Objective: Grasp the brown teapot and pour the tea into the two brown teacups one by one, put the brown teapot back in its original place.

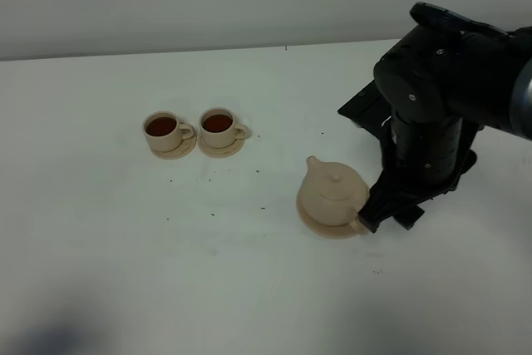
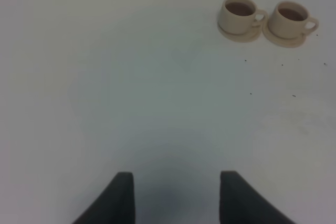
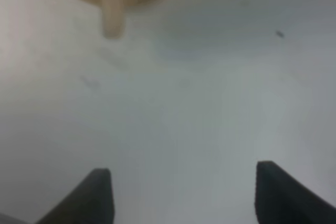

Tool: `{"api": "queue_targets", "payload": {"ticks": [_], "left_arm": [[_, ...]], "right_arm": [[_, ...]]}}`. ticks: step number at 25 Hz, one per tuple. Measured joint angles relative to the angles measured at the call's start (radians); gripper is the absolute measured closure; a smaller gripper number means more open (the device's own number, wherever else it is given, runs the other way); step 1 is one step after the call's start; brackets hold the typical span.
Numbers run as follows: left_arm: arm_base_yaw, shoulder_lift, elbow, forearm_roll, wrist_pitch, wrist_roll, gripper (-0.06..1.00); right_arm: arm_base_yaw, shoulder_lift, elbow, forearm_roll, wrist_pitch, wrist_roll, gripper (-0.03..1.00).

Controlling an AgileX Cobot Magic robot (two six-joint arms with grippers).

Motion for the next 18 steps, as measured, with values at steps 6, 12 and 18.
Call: {"api": "queue_targets", "payload": {"ticks": [6, 12, 18], "left_arm": [[0.0, 0.0, 0.0, 0.0, 0.0, 0.0, 0.55], [0.0, 0.0, 0.0, 0.0, 0.0, 0.0, 0.55], [0.0, 0.0, 0.0, 0.0, 0.0, 0.0, 0.55]], "right_arm": [[-0.128, -0.078, 0.0, 0.011, 0.026, 0.01, 0.4], [-0.402, -0.131, 0.003, 0.162, 0.027, -0.011, 0.42], [-0.609, -0.209, 0.034, 0.268, 0.029, -0.09, 0.48]]}}
